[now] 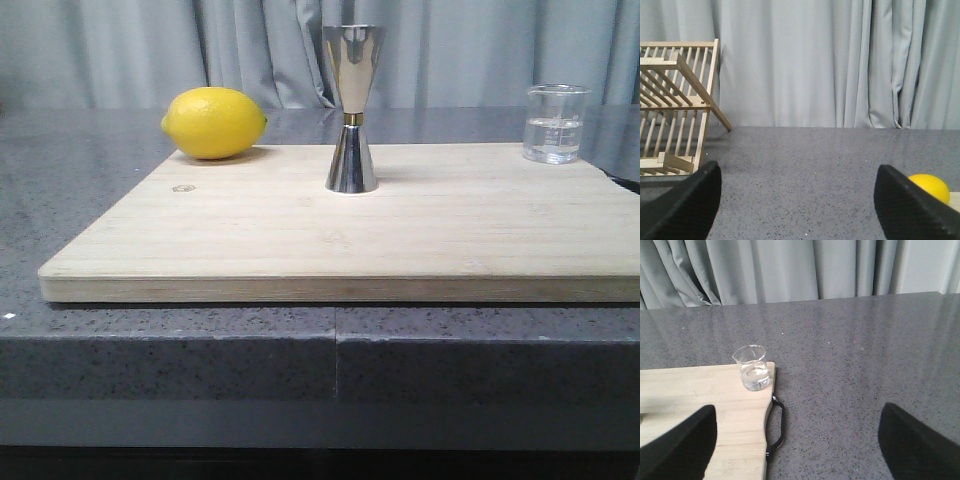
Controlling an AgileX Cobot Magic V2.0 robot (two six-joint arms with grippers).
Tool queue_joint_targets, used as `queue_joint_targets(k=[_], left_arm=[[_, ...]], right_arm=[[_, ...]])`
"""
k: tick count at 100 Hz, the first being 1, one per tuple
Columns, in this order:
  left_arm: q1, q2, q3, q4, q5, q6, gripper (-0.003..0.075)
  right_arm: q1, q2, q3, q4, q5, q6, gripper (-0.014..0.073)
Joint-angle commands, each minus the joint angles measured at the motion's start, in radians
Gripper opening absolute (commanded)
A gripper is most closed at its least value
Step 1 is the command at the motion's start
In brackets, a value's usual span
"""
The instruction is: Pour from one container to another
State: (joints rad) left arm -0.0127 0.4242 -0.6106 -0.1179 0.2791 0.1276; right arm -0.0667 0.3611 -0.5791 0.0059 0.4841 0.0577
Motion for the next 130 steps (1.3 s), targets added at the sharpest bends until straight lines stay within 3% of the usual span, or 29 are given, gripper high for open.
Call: queue_joint_targets(k=[1,21,33,52,75,95,108,130], left_arm=[[-0.006,0.038,-0.049,-0.018,-0.033,0.004,0.0562],[-0.006,0.159,-0.173,-0.041,0.154,0.034,0.0561],[-0.013,0.253,-0.245,-0.161,0.287,0.175,0.0561],[-0.062,0.404,-0.292,-0.502,0.417,0.540,0.0561],[-0.129,0.575,-0.290,-0.883,0.425,0.904,0.0561],[-0.190,0.724,-0.265,-1.232,0.421,1.310,0.0561],[-0.244,0.819,-0.260,-1.396,0.422,1.557,0.0562],[-0.310,0.979,-0.260,-1.669,0.481,1.859,0.0562]], right_arm=[[-0.007,0.016,-0.039,-0.006,-0.052,-0.006,0.0598],[-0.007,0.065,-0.104,-0.006,0.060,-0.006,0.0598],[-0.007,0.127,-0.148,-0.006,0.144,-0.006,0.0598],[-0.007,0.225,-0.172,-0.006,0.199,-0.006,0.0598],[-0.007,0.268,-0.173,-0.006,0.192,-0.006,0.0598],[-0.007,0.270,-0.173,-0.006,0.170,-0.006,0.0598],[-0.007,0.270,-0.173,-0.006,0.160,-0.006,0.0598],[-0.007,0.270,-0.173,-0.006,0.159,-0.006,0.0598]])
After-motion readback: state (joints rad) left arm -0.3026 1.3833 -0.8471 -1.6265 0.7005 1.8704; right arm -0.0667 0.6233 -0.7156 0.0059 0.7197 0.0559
